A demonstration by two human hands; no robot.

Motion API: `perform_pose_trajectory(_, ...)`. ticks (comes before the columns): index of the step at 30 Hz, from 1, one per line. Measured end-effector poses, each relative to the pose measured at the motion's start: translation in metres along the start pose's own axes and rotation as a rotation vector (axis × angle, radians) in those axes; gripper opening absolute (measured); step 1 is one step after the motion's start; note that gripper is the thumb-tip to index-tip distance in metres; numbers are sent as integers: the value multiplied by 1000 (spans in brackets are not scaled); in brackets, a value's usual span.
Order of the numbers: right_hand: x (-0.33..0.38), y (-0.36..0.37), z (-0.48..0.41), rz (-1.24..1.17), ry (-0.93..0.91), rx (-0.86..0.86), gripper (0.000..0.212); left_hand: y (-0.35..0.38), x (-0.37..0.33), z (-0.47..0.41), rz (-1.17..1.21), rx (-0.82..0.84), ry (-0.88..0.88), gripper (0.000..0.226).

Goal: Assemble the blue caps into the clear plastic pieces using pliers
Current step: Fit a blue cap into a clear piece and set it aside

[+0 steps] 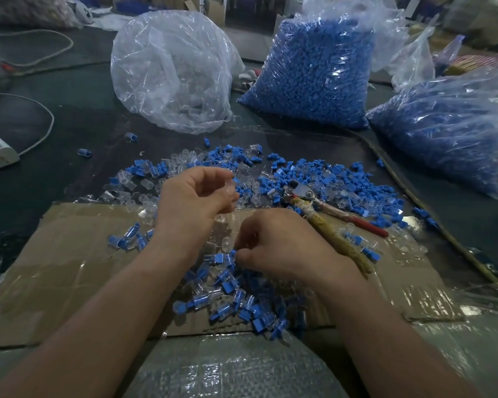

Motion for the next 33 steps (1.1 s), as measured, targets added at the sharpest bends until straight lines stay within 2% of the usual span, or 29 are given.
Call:
perform_pose_trajectory(8,-1,2,0,-67,33,8,13,2,-1,2,1,41,10,26)
perform_pose_trajectory(11,-14,-7,0,-318,68,30,10,6,-3,1,11,82,7,27)
perform_pose_trajectory(15,-33,-33,0,-652,49,-76,17,7,-1,2,35,80,-21,29)
perform_pose_trajectory(21,-45,-54,2,-886,-9,-257,22,15,-3,4,32,146,-21,19)
perform_pose_trajectory(26,-41,-59,6,-815,-62,-323,31,17,0,4,10,159,-19,20)
perform_pose_trajectory(33,-33,-61,10,-666,-97,-445,30,21,-2,5,12,206,0,20)
Point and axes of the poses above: each hand's wrist, its own z-axis away from the middle knuckle, its own y-axis out of the palm, x = y × z, the point moved 10 cm from there along -z, towards the middle knuckle, and after that the axes turned 13 degrees about y, right-handed, at the moved point
